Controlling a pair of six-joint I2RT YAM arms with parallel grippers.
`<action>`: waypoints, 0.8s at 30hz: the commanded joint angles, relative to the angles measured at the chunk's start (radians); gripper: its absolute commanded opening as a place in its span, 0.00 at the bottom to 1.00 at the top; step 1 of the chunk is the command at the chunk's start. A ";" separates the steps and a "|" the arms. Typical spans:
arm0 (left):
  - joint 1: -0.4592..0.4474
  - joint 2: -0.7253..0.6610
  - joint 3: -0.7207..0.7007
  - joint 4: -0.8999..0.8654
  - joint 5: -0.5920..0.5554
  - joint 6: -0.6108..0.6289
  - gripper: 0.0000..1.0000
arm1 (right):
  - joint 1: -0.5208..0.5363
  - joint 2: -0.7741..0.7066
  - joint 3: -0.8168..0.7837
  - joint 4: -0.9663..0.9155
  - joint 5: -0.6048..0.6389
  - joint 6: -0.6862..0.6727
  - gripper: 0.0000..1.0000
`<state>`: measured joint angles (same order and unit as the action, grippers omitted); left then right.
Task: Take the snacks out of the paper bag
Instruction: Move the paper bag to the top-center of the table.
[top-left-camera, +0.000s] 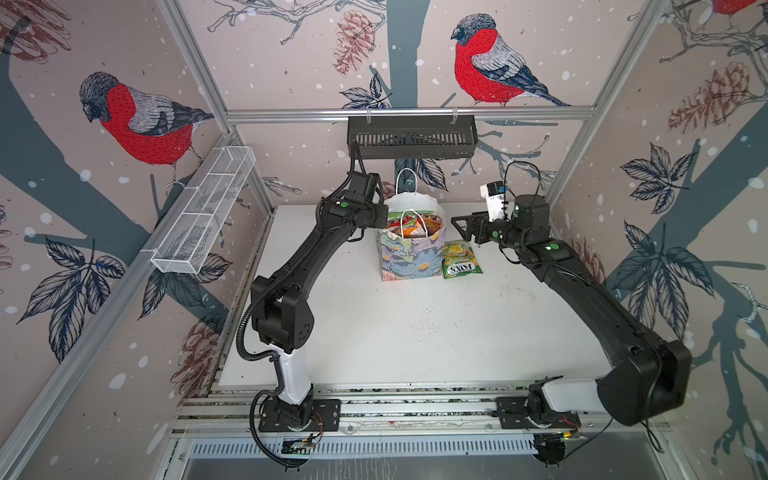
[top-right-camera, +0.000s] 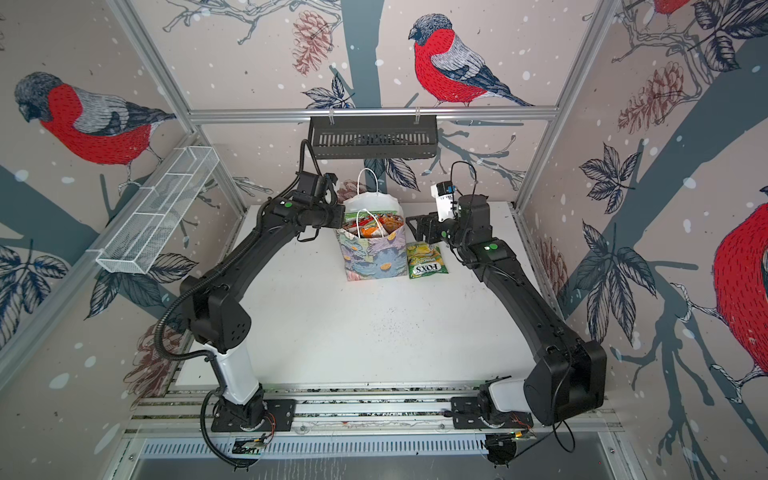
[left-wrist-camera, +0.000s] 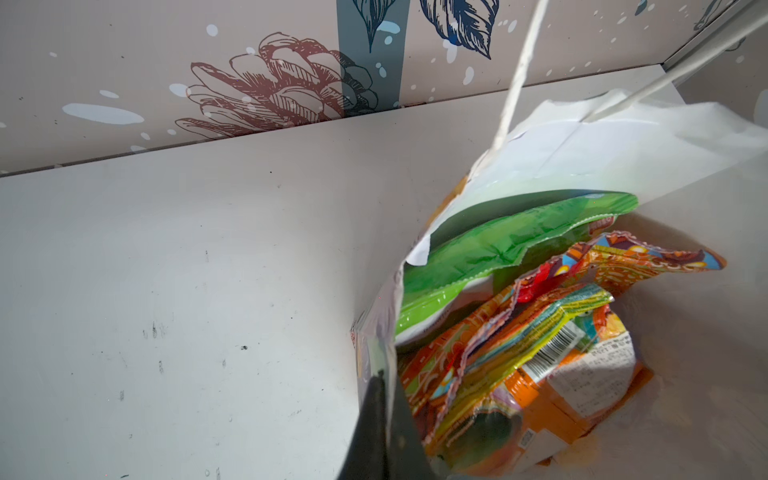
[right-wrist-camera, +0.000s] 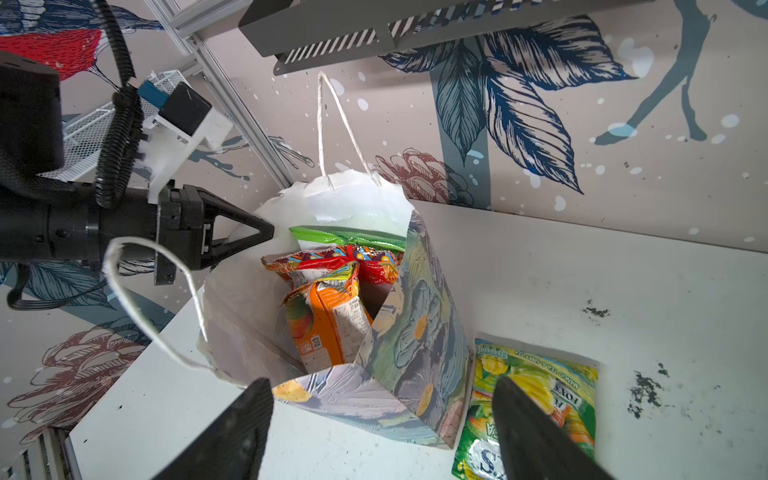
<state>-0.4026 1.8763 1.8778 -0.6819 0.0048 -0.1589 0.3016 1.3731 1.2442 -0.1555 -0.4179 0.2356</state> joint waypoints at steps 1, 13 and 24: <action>0.002 -0.012 0.007 -0.012 -0.060 0.024 0.00 | 0.001 0.010 0.004 0.034 -0.001 0.023 0.85; 0.024 -0.158 -0.170 0.180 -0.114 0.084 0.00 | 0.016 0.000 -0.023 0.059 0.010 0.039 0.85; 0.024 -0.223 -0.284 0.239 -0.083 0.053 0.00 | 0.039 0.014 -0.009 0.047 0.019 0.039 0.85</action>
<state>-0.3813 1.6699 1.5925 -0.4679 -0.0963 -0.1005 0.3359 1.3876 1.2266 -0.1295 -0.4103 0.2649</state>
